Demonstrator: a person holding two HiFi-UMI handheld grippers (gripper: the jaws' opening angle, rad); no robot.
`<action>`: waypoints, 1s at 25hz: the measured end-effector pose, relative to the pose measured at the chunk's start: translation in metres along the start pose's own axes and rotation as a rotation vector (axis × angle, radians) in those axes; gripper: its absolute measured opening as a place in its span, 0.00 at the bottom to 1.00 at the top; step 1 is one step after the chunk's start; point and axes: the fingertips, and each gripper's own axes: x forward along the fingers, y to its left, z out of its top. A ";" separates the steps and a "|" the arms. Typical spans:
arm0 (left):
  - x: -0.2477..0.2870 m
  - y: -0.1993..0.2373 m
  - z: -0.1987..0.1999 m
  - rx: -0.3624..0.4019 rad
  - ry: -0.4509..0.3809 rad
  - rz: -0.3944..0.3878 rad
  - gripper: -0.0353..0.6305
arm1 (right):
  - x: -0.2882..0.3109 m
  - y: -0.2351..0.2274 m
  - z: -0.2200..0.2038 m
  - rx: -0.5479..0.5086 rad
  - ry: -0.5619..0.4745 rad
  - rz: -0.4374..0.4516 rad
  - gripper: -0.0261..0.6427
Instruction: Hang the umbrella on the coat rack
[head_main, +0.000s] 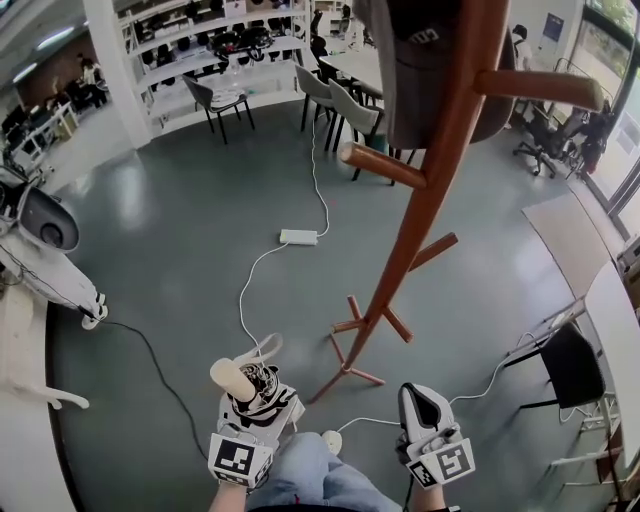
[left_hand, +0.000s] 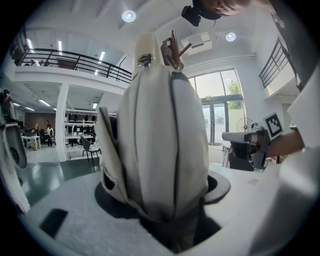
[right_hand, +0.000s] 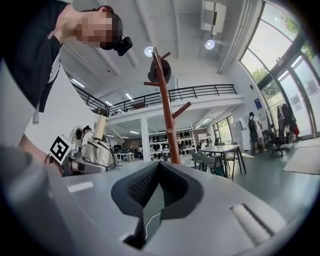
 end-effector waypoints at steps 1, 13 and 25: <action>0.002 0.000 0.001 0.000 0.006 -0.004 0.51 | 0.004 0.000 0.002 0.001 0.003 0.005 0.05; 0.038 -0.022 -0.019 0.060 0.046 -0.173 0.51 | 0.025 -0.002 0.007 -0.013 0.001 -0.030 0.05; 0.081 -0.035 -0.043 0.095 0.105 -0.281 0.51 | 0.022 -0.012 0.015 -0.024 0.012 -0.088 0.05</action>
